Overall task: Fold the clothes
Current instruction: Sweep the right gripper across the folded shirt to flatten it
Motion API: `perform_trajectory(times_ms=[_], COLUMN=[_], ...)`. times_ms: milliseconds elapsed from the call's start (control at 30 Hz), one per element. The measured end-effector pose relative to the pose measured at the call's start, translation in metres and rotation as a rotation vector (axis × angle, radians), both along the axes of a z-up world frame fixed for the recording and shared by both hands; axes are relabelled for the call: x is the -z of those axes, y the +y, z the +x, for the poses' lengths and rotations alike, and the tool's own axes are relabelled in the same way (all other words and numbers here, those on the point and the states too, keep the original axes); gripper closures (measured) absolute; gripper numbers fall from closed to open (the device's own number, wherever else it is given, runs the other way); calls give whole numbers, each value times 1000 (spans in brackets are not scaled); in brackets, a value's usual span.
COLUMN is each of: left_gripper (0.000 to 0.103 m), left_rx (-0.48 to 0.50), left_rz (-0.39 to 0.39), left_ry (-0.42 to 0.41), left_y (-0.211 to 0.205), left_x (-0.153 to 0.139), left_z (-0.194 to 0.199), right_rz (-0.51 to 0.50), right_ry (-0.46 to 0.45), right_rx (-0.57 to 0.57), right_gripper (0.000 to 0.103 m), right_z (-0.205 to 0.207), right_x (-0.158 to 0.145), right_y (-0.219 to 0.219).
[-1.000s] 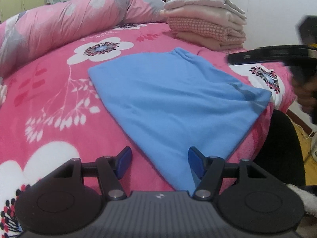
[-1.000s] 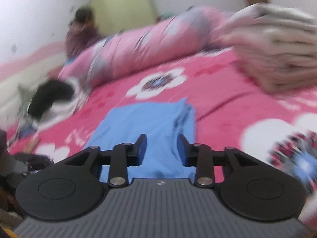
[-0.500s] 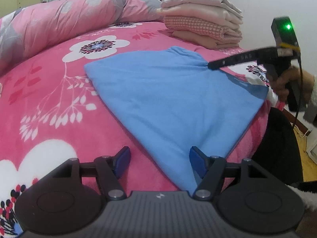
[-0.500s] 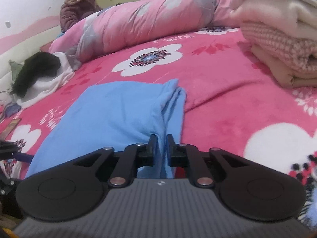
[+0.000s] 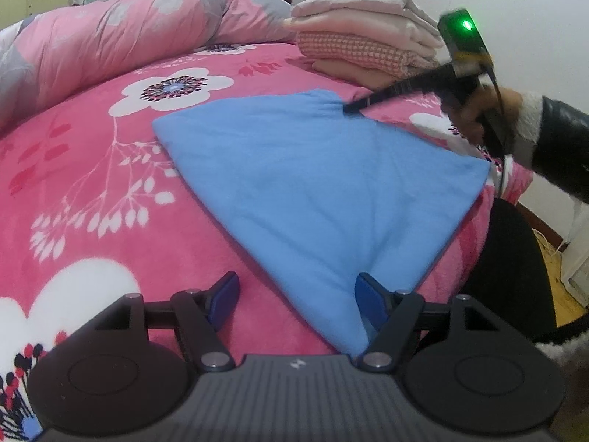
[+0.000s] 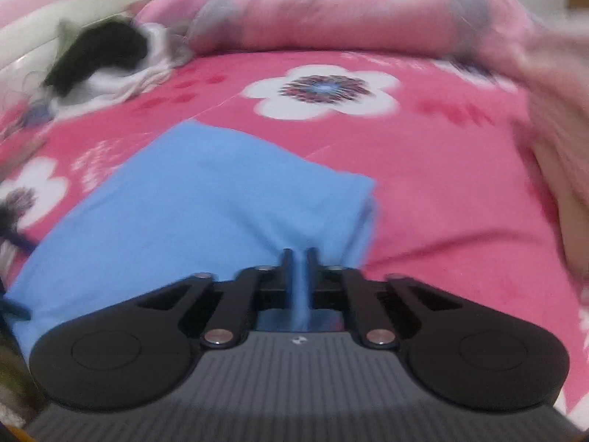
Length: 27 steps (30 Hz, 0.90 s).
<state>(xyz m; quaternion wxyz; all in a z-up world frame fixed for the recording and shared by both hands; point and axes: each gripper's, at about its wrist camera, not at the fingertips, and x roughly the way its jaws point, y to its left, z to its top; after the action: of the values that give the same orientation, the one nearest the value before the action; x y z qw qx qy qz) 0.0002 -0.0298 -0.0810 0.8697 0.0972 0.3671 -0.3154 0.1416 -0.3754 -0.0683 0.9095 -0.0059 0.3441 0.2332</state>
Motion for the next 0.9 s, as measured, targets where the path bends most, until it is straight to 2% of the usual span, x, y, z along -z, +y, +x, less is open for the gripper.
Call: perform_trajectory(times_ms=[33, 67, 200, 300, 333, 400, 433, 467, 533, 633, 733, 833, 867, 900], left_gripper=[32, 31, 30, 30, 30, 30, 30, 30, 30, 30, 30, 30, 30, 30], left_rx=[3, 6, 14, 19, 20, 24, 26, 27, 27, 26, 20, 8, 5, 3], left_rz=[-1, -1, -5, -9, -11, -13, -13, -13, -18, -18, -16, -29, -31, -31], left_ry=[0, 0, -1, 0, 1, 3, 3, 2, 2, 0, -4, -4, -5, -7], left_y=[0, 0, 1, 2, 2, 3, 4, 4, 4, 4, 5, 6, 7, 7], left_x=[0, 0, 1, 1, 1, 1, 1, 1, 2, 2, 1, 2, 2, 2], left_z=[0, 0, 1, 0, 0, 1, 1, 1, 0, -1, -3, -4, -4, -5], right_rz=[-14, -15, 10, -26, -59, -97, -110, -97, -37, -42, -50, -2, -21, -82], right_ry=[-34, -51, -96, -34, -18, -22, -24, -32, -78, -103, -62, 39, 73, 88], right_rx=[61, 57, -25, -67, -39, 94, 179, 217, 182, 44, -88, -134, -109, -49], right_gripper=[101, 101, 101, 103, 103, 100, 99, 99, 99, 99, 99, 99, 99, 99], right_z=[2, 3, 10, 30, 40, 57, 64, 65, 50, 30, 33, 60, 71, 81], right_x=[-6, -11, -28, -9, 0, 11, 11, 6, -10, -27, -28, -15, -11, -6], right_y=[-6, -6, 1, 13, 11, 0, -9, -14, -17, 2, 28, 52, 60, 65])
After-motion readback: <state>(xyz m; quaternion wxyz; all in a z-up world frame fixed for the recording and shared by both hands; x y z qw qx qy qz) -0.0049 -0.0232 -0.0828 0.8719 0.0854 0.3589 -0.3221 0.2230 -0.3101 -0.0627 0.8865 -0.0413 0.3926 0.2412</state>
